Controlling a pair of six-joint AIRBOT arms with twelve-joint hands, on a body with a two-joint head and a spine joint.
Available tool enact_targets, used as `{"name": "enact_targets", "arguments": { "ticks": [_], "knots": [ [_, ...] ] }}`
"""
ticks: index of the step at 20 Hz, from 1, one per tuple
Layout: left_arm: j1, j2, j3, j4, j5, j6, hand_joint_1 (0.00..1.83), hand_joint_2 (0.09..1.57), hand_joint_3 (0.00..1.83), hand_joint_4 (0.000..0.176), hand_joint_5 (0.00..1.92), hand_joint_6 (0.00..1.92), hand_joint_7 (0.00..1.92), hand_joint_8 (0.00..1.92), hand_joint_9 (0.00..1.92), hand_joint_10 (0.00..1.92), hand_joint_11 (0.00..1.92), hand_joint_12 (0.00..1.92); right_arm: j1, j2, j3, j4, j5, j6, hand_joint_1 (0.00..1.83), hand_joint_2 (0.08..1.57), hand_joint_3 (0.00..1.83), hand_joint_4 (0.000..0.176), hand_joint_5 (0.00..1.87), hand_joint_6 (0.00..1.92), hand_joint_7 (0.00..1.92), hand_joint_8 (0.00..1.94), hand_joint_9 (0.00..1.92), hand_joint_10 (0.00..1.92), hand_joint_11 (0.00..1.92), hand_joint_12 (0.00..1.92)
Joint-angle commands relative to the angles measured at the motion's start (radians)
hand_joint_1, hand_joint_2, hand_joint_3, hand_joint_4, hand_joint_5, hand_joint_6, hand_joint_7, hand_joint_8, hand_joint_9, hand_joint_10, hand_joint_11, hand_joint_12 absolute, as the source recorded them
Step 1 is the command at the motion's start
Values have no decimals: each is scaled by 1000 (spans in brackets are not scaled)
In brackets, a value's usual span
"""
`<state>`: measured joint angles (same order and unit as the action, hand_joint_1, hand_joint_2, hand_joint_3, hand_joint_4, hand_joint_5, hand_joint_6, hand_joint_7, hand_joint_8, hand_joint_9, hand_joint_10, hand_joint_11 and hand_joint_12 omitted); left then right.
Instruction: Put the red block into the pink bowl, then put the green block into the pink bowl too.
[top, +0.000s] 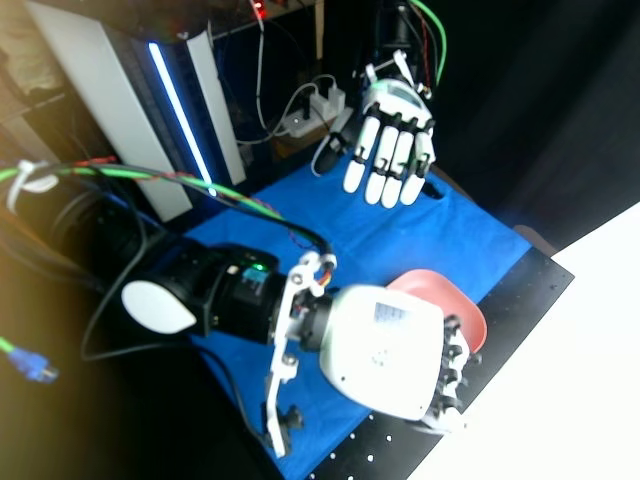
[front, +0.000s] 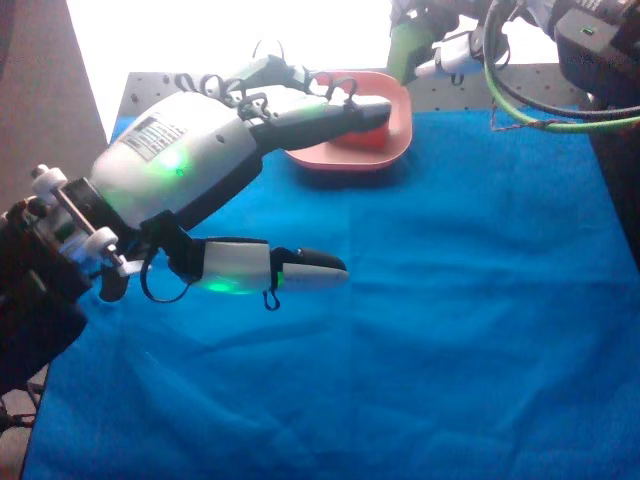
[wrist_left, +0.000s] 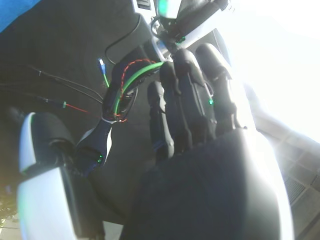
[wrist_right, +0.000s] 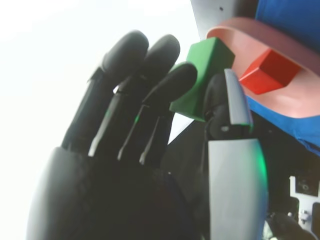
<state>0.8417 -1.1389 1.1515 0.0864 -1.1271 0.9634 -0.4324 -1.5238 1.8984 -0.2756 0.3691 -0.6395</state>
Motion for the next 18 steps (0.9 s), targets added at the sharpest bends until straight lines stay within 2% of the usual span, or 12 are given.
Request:
{"name": "enact_targets", "arguments": {
  "ticks": [1, 3, 6, 7, 8, 10, 11, 12, 14, 15, 16, 18],
  "knots": [
    [-7, -7, -4, 1, -129, -10, 786, 885, 0, 58, 415, 1, 497, 3, 463, 8, 0, 920, 20, -5, 9, 5, 98, 1, 1253, 1147, 0, 0, 979, 692, 916, 1365, 781, 1479, 557, 1867],
    [-6, -11, -4, 5, -130, -15, 812, 881, 0, 48, 407, 0, 491, 0, 458, 5, 0, 916, 21, -9, 18, 0, 90, 1, 1252, 1148, 0, 0, 972, 702, 916, 1369, 814, 1511, 648, 1866],
    [-6, -13, -4, 7, -136, -21, 744, 884, 0, 57, 393, 2, 533, 8, 504, 14, 0, 1022, 24, -22, 33, 0, 90, 1, 1260, 1118, 0, 0, 991, 741, 997, 1188, 810, 1116, 497, 1677],
    [-6, -13, -4, 8, -138, -22, 765, 880, 0, 42, 398, 3, 531, 5, 502, 10, 0, 1045, 26, -24, 34, 0, 90, 1, 1248, 1115, 0, 0, 963, 834, 1028, 1090, 909, 913, 589, 1532],
    [-6, -14, -4, 8, -139, -22, 778, 890, 3, 48, 379, 2, 492, 3, 457, 6, 0, 964, 28, -26, 34, 1, 90, 1, 1252, 1118, 0, 0, 949, 841, 1029, 1103, 944, 908, 631, 1521],
    [-6, -18, -3, 9, -139, -25, 742, 892, 2, 53, 392, 8, 507, 12, 469, 13, 0, 938, 30, -35, 39, 1, 90, 1, 1257, 1137, 1, 0, 926, 806, 985, 1237, 960, 1116, 685, 1595],
    [-6, -19, -3, 9, -139, -25, 775, 895, 2, 39, 396, 6, 504, 7, 468, 10, 0, 980, 30, -39, 42, 1, 90, 1, 1250, 1154, 1, 0, 912, 805, 939, 1332, 883, 1344, 620, 1752],
    [-6, -20, -2, 9, -140, -26, 786, 895, 0, 25, 411, 4, 532, 5, 506, 12, 55, 922, 30, -46, 48, 1, 90, 1, 1248, 1156, 0, 0, 896, 836, 946, 1314, 788, 1339, 494, 1753],
    [-6, -20, -2, 9, -144, -28, 803, 883, 0, 28, 430, 3, 547, 2, 523, 7, 81, 866, 30, -55, 56, 1, 90, 1, 1237, 1175, 1, 0, 871, 871, 901, 1389, 708, 1436, 433, 1856],
    [-6, -20, -2, 9, -146, -29, 790, 892, 0, 18, 430, 1, 545, 0, 533, 4, 111, 823, 30, -58, 58, 2, 90, 1, 1241, 1171, 0, 0, 878, 863, 911, 1377, 755, 1467, 525, 1877],
    [-6, -20, -2, 9, -148, -30, 772, 914, 0, 35, 406, 0, 520, 0, 490, 0, 21, 859, 30, -62, 61, 6, 90, 1, 1244, 1170, 0, 0, 880, 855, 912, 1384, 836, 1519, 629, 1909],
    [-7, -21, -1, 9, -150, -32, 708, 960, 1, 67, 381, 0, 494, 0, 492, 2, 3, 969, 33, -70, 67, 11, 90, 1, 1251, 1150, 0, 0, 901, 842, 959, 1298, 892, 1293, 677, 1697]
  ]
}}
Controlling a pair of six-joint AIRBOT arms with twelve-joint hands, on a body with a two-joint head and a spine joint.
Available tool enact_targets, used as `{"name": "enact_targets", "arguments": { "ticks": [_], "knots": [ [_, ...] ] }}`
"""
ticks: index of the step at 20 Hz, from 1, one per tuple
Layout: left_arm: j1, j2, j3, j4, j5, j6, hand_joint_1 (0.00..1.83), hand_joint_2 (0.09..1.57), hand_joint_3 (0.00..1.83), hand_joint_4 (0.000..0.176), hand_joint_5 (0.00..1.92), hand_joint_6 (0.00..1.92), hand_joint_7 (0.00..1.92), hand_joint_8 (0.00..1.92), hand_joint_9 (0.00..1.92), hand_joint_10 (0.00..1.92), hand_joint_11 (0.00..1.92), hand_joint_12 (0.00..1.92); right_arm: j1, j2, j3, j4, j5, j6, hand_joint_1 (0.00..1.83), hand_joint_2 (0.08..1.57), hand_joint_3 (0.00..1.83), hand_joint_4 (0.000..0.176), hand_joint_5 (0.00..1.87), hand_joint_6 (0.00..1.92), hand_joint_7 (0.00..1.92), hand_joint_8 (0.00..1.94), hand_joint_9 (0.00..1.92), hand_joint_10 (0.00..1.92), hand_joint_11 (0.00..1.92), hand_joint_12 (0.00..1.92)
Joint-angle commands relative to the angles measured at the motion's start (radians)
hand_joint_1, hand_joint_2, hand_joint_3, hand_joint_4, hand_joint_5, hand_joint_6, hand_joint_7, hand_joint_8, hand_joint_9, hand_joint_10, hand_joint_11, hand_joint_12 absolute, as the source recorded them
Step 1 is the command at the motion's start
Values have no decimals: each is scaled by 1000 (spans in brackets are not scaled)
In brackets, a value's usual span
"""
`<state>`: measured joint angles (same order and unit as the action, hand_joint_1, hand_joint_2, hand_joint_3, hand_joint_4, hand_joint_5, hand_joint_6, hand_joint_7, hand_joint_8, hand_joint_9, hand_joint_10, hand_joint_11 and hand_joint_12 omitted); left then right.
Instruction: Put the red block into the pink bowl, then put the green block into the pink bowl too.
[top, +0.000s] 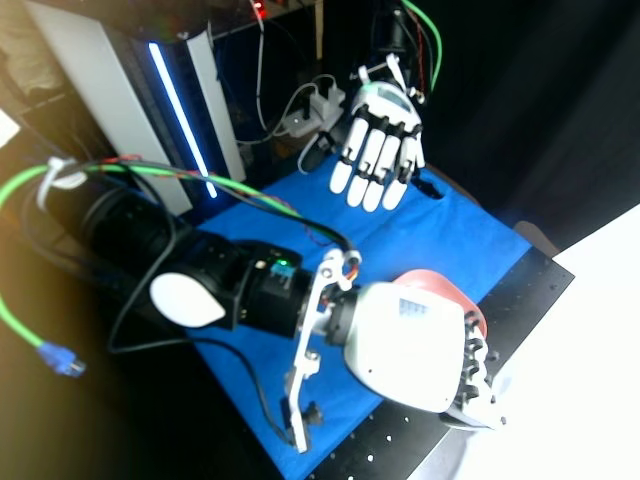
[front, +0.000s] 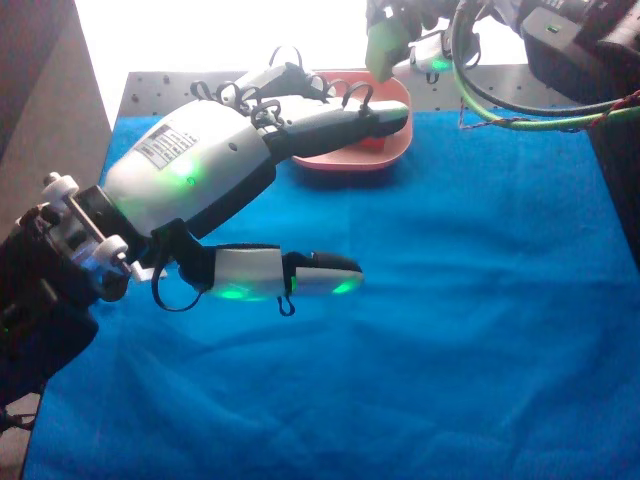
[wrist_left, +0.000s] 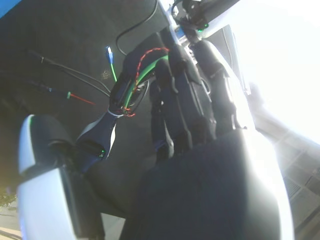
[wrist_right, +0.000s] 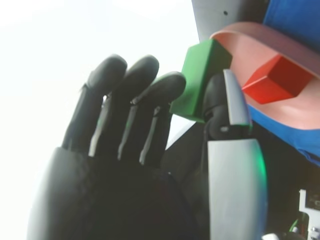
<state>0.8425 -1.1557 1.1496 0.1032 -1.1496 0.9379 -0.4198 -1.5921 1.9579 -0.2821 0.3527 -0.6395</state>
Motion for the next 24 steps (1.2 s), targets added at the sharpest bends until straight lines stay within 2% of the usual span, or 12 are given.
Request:
{"name": "enact_targets", "arguments": {
  "ticks": [1, 6, 7, 8, 9, 10, 12, 14, 17, 20, 21, 24],
  "knots": [
    [-7, -5, 1, -7, -129, -7, 708, 954, 0, 70, 375, 0, 510, 4, 495, 2, 0, 959, 21, -3, 8, 18, 106, 1, 1249, 1154, 0, 0, 893, 843, 952, 1312, 912, 1315, 713, 1711],
    [-7, -5, 0, -7, -136, -9, 726, 952, 0, 62, 381, 1, 520, 2, 516, 5, 57, 946, 21, -7, 17, 18, 96, 1, 1256, 1136, 0, 0, 896, 899, 1007, 1183, 858, 1168, 527, 1657],
    [-7, -5, -1, -8, -136, -10, 706, 943, 0, 55, 367, 2, 504, 3, 507, 3, 11, 1036, 21, -7, 19, 18, 94, 1, 1240, 1166, 1, 0, 873, 890, 928, 1344, 751, 1383, 435, 1842],
    [-7, -5, -1, -8, -137, -10, 702, 945, 0, 46, 354, 2, 483, 4, 488, 4, 1, 993, 21, -7, 19, 20, 93, 1, 1233, 1170, 1, 0, 858, 1083, 888, 1258, 741, 1657, 491, 1905],
    [-7, -6, -1, -8, -137, -10, 738, 933, 0, 50, 379, 12, 500, 11, 507, 13, 3, 994, 21, -7, 19, 21, 92, 1, 1252, 1143, 0, 0, 911, 860, 975, 1247, 741, 1447, 376, 1894],
    [-7, -6, -2, -8, -137, -10, 738, 933, 0, 50, 379, 12, 500, 11, 507, 13, 3, 994, 21, -9, 20, 22, 92, 1, 1252, 1143, 0, 0, 911, 860, 975, 1247, 741, 1447, 376, 1894],
    [-7, -6, -3, -8, -137, -10, 709, 930, 0, 46, 381, 8, 504, 8, 509, 11, 0, 1011, 21, -12, 22, 21, 87, 1, 1250, 1149, 1, 0, 919, 809, 950, 1317, 838, 1424, 543, 1874],
    [-8, -6, -4, -8, -138, -10, 710, 933, 0, 62, 368, 1, 507, 5, 504, 6, 0, 984, 21, -12, 26, 21, 79, 1, 1160, 1131, 1, 0, 946, 1004, 986, 1475, 936, 1688, 833, 1919],
    [-8, -6, -5, -8, -138, -10, 694, 934, 0, 46, 367, 4, 505, 4, 510, 6, 20, 965, 21, -16, 34, 21, 65, 1, 1251, 1145, 0, 0, 890, 904, 989, 1221, 869, 1299, 595, 1767],
    [-8, -6, -5, -8, -139, -10, 688, 928, 0, 49, 357, 8, 518, 7, 507, 4, 0, 988, 21, -18, 38, 21, 60, 1, 1258, 1115, 1, 0, 924, 883, 1058, 1071, 1004, 993, 781, 1534],
    [-8, -6, -6, -8, -139, -10, 700, 945, 1, 38, 339, 1, 501, 1, 495, 0, 0, 986, 21, -18, 38, 21, 60, 1, 1246, 1156, 2, 0, 892, 855, 947, 1318, 956, 1360, 776, 1779],
    [-7, -8, -6, -8, -139, -10, 697, 932, 0, 52, 348, 4, 493, 0, 482, 0, 0, 941, 21, -19, 38, 21, 60, 1, 1258, 1139, 0, 0, 936, 782, 972, 1282, 952, 1348, 785, 1712]
  ]
}}
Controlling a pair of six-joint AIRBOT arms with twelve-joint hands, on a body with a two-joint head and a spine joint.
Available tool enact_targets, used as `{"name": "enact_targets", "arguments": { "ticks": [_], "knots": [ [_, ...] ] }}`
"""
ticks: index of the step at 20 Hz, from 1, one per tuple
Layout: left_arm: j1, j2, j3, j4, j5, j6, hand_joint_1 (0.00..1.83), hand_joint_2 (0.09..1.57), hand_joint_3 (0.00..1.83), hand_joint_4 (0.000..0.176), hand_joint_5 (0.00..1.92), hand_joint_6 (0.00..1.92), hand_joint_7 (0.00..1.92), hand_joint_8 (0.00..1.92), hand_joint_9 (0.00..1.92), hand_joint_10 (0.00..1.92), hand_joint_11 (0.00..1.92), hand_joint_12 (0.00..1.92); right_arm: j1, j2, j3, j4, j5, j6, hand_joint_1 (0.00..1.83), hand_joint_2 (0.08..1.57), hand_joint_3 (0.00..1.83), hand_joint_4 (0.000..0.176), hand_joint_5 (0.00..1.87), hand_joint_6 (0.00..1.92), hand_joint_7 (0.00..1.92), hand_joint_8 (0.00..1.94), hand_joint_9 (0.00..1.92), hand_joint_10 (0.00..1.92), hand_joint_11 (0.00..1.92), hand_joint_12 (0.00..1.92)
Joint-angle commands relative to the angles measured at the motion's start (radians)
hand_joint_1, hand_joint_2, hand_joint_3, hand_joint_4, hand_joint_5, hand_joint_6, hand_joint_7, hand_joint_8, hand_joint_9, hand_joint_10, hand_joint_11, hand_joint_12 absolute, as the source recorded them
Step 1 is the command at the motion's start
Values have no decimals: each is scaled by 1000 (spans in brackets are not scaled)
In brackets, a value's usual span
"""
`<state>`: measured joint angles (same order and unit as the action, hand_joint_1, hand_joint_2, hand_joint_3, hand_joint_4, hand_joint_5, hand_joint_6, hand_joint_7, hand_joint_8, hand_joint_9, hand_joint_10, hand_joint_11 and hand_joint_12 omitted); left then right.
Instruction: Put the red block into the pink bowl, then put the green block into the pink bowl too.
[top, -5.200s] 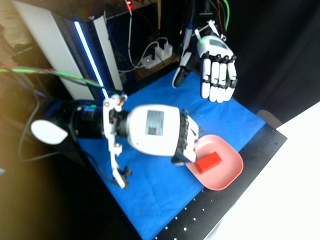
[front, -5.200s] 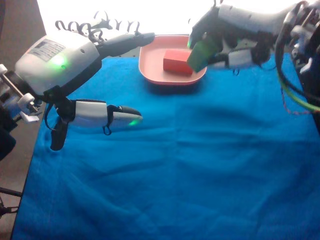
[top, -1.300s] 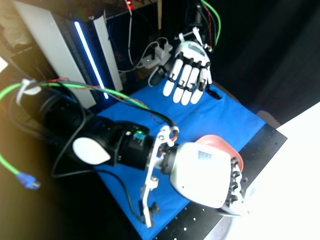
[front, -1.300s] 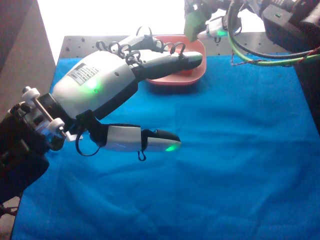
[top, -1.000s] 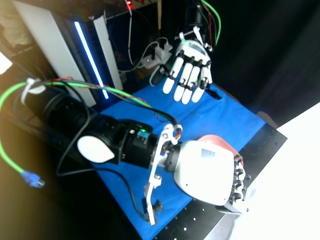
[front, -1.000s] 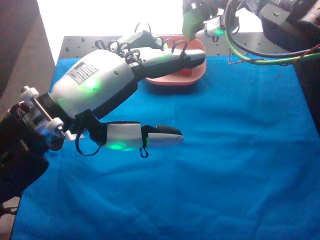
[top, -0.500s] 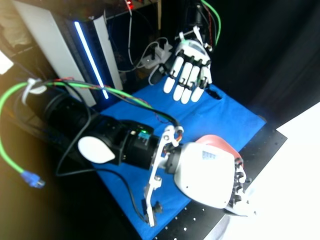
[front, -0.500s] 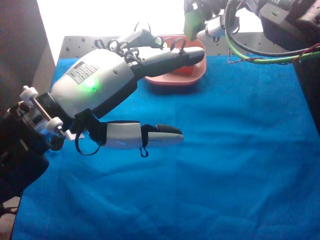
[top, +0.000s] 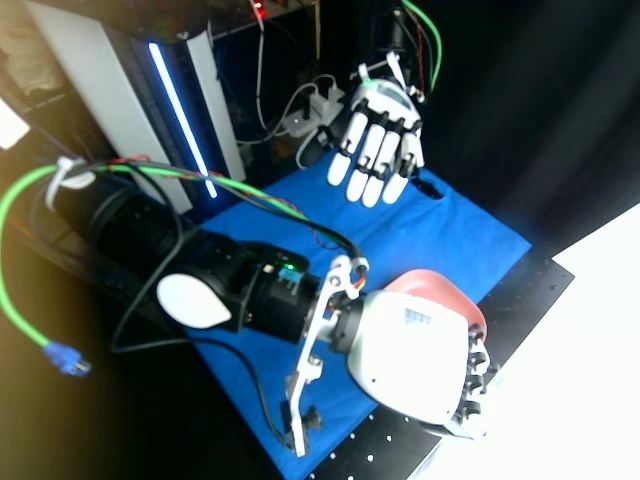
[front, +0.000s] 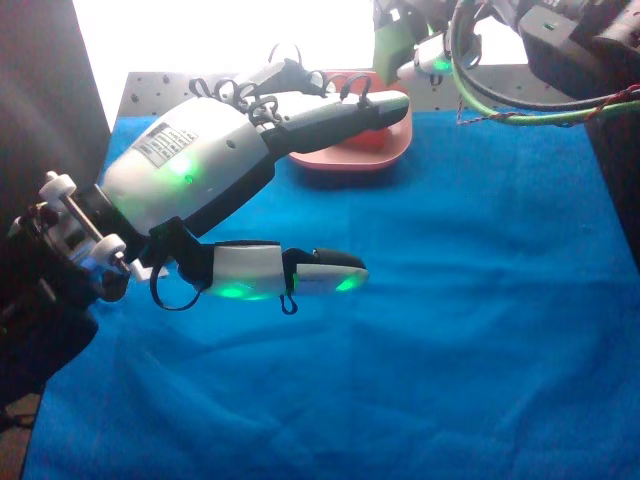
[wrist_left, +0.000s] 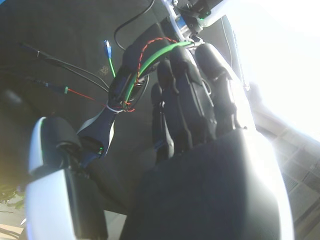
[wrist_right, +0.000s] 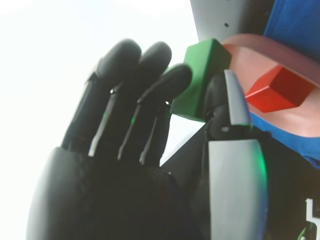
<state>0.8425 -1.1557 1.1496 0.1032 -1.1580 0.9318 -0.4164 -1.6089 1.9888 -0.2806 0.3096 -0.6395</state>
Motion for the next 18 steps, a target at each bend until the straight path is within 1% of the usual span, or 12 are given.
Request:
{"name": "enact_targets", "arguments": {
  "ticks": [1, 2, 5, 6, 7, 9, 10, 12, 13, 15, 16, 18],
  "knots": [
    [-7, -8, -6, -8, -131, -4, 713, 937, 0, 43, 346, 2, 473, 1, 457, 1, 0, 883, 17, -3, 7, 19, 103, 1, 1252, 1136, 3, 0, 922, 983, 949, 1166, 953, 1531, 829, 1870],
    [-7, -8, -6, -8, -131, -4, 732, 945, 1, 41, 357, 4, 493, 7, 474, 9, 0, 919, 17, -4, 6, 19, 103, 1, 1231, 1144, 0, 0, 897, 1070, 950, 1209, 1019, 1625, 938, 1898],
    [-7, -8, -5, -8, -133, -4, 707, 948, 2, 50, 347, 0, 493, 5, 476, 8, 0, 931, 17, -7, 6, 19, 103, 1, 1245, 1142, 0, 0, 889, 1082, 942, 1137, 1031, 1528, 940, 1861],
    [-7, -8, -5, -8, -133, -4, 714, 936, 0, 54, 347, 0, 494, 3, 468, 3, 0, 881, 17, -7, 6, 19, 103, 1, 1339, 1077, 0, 0, 756, 527, 1054, 939, 1017, 1309, 850, 1752],
    [-7, -9, -5, -8, -133, -4, 680, 932, 0, 57, 329, 0, 492, 2, 466, 2, 0, 902, 17, -8, 6, 19, 103, 1, 1344, 1085, 0, 0, 730, 252, 1026, 947, 936, 1021, 699, 1621],
    [-7, -10, -5, -8, -133, -4, 686, 919, 0, 67, 334, 2, 492, 1, 458, 0, 0, 879, 17, -8, 6, 19, 103, 1, 1352, 1073, 0, 0, 758, 135, 1053, 931, 962, 1188, 756, 1721],
    [-7, -10, -5, -8, -133, -4, 711, 925, 0, 54, 329, 0, 474, 0, 447, 1, 0, 850, 17, -8, 5, 19, 103, 1, 1358, 1058, 0, 0, 792, 34, 1083, 881, 976, 1129, 742, 1673],
    [-7, -11, -4, -8, -133, -4, 712, 924, 0, 54, 328, 0, 472, 0, 447, 2, 0, 844, 17, -8, 4, 18, 103, 1, 1359, 1057, 0, 0, 798, 15, 1087, 873, 985, 1093, 731, 1662],
    [-7, -12, -3, -8, -133, -4, 657, 934, 2, 75, 316, 0, 480, 2, 451, 2, 0, 883, 17, -8, 4, 18, 103, 1, 1352, 1064, 2, 0, 800, 10, 1067, 909, 980, 1225, 777, 1787],
    [-7, -12, -3, -8, -133, -4, 670, 932, 1, 84, 322, 2, 482, 2, 446, 0, 0, 862, 17, -8, 3, 18, 103, 1, 1359, 1054, 0, 0, 815, 11, 1091, 882, 1019, 1331, 866, 1829],
    [-7, -13, -2, -8, -133, -4, 683, 927, 0, 68, 339, 5, 500, 5, 471, 8, 0, 896, 17, -8, 2, 18, 103, 1, 1347, 1080, 0, 0, 825, 6, 1031, 939, 944, 1026, 723, 1651],
    [-7, -14, -1, -10, -132, -4, 684, 927, 0, 66, 341, 5, 504, 6, 475, 9, 0, 901, 17, -7, -5, 18, 103, 1, 1347, 1081, 0, 0, 825, 5, 1031, 939, 955, 1010, 728, 1649]
  ]
}}
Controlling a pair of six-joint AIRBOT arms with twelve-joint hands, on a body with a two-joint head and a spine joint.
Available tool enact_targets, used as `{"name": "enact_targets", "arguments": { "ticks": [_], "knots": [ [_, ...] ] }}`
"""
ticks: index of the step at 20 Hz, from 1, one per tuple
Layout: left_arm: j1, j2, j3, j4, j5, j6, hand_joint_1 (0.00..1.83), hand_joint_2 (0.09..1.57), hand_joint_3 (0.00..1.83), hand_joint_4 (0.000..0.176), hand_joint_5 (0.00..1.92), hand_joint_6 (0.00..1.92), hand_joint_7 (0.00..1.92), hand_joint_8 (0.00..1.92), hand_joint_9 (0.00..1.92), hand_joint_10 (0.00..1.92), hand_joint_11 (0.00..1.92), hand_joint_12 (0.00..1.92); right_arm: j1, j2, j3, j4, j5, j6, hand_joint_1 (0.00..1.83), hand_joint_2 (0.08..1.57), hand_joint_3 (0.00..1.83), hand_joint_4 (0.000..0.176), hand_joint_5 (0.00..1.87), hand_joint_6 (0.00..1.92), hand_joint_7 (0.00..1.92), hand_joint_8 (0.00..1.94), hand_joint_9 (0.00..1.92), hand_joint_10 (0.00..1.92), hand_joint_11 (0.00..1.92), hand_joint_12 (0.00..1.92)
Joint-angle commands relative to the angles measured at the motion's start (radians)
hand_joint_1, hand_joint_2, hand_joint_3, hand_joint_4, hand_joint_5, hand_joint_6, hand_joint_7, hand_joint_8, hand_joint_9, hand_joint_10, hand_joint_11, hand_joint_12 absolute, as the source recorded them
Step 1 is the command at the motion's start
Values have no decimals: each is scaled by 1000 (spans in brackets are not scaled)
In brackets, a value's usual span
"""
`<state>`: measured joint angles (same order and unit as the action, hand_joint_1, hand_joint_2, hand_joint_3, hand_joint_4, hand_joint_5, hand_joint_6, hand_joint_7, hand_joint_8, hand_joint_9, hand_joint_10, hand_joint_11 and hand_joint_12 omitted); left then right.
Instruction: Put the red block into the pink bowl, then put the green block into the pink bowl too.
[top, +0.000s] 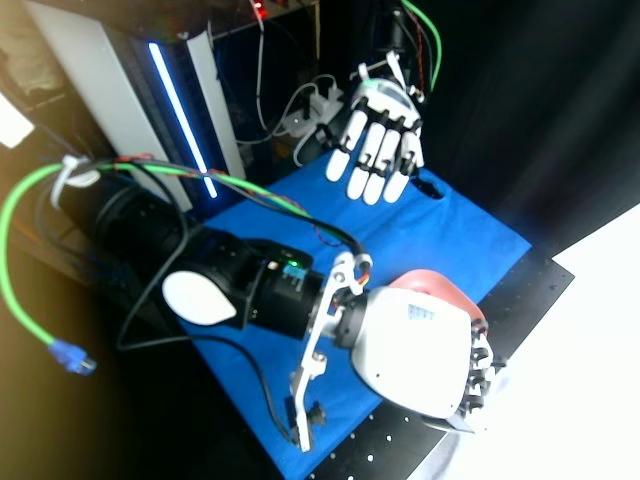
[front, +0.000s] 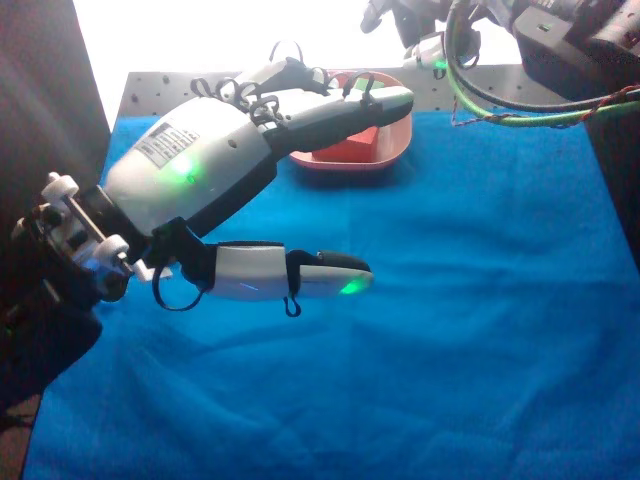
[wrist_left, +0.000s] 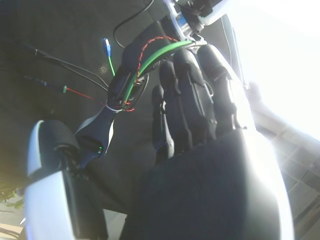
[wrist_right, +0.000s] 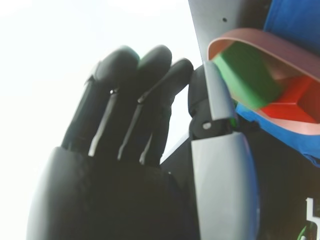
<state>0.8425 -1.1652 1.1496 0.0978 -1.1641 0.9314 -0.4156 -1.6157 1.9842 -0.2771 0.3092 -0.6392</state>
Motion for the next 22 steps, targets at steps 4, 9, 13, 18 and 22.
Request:
{"name": "enact_targets", "arguments": {
  "ticks": [4, 9, 13, 18, 22],
  "knots": [
    [-6, -8, 6, -20, -123, -4, 739, 911, 0, 67, 374, 10, 532, 9, 505, 13, 0, 932, 16, 0, -18, 14, 103, 1, 1291, 1081, 2, 0, 792, 0, 1018, 1002, 966, 1221, 836, 1745],
    [-3, -8, 16, -57, -119, -4, 725, 910, 0, 74, 363, 2, 495, 0, 496, 1, 26, 891, 18, 46, -88, 16, 116, 1, 1093, 988, 0, 0, 694, 0, 1074, 103, 959, 977, 756, 1644],
    [9, -8, 24, -98, -115, -3, 823, 876, 0, 79, 417, 6, 540, 3, 519, 4, 8, 912, 23, 118, -185, 39, 186, 1, 1027, 999, 0, 0, 533, 0, 996, 8, 911, 666, 612, 1491],
    [44, 8, 26, -181, -147, 8, 818, 898, 0, 67, 423, 1, 563, 2, 565, 4, 9, 995, 23, 193, -275, 60, 257, 1, 1075, 959, 0, 0, 484, 1, 956, 9, 962, 325, 609, 1296],
    [73, 32, 26, -255, -174, 25, 839, 926, 1, 16, 399, 3, 538, 2, 571, 3, 13, 1207, 22, 287, -374, 93, 354, 1, 1150, 919, 1, 3, 467, 0, 874, 1, 914, 97, 550, 1195]
  ]
}}
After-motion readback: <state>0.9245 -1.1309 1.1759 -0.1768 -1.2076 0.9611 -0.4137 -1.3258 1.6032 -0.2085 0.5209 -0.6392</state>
